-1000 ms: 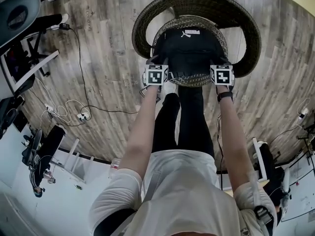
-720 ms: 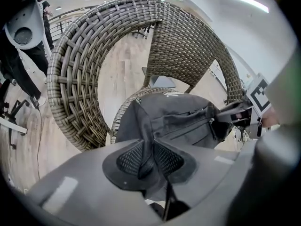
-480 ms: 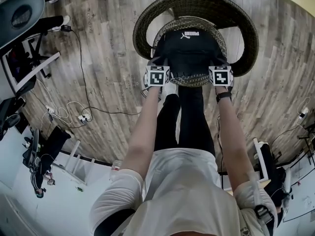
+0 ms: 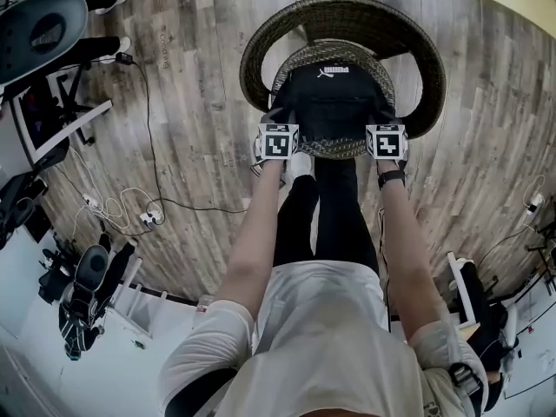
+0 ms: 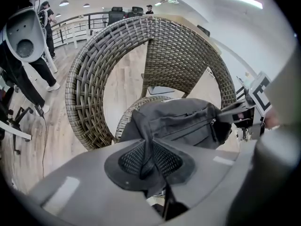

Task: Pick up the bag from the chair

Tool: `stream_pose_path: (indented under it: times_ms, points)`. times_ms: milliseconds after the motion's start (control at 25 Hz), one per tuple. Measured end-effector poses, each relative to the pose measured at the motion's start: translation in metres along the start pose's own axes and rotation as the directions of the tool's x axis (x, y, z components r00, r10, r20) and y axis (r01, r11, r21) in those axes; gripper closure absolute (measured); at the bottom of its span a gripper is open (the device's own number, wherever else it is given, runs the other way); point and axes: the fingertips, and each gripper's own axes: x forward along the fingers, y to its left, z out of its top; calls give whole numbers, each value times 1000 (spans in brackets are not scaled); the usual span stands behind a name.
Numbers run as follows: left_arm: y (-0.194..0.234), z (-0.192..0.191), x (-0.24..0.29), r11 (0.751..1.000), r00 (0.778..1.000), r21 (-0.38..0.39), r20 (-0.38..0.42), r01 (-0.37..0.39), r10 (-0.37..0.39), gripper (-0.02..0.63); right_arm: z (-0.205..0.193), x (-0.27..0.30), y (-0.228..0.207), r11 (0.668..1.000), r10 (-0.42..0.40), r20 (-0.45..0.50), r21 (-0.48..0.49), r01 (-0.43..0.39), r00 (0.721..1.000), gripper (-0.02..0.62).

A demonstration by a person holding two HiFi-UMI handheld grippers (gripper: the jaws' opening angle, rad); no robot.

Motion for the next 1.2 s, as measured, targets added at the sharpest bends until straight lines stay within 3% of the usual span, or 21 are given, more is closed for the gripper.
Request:
stream_pose_path:
  times_ms: [280,480,760,1200]
  points:
    - [-8,19,-26,1000,998,-2,66,6,-5,554,16,-30,0,999,-30,61,16,29,998,537]
    - [-11,45,-53,1000,988,9,156,5,-7,555,34,-59,2,999,-50,140,23,47,989,538]
    - [-18,83,-94,1000,955,-16,296,-26,30,558,59,-90,6,997,-80,205,25,76,976,541]
    - [-18,118,-154,998,906,-22,419,-59,63,560,107,-157,24,994,-110,356,38,103,928,546]
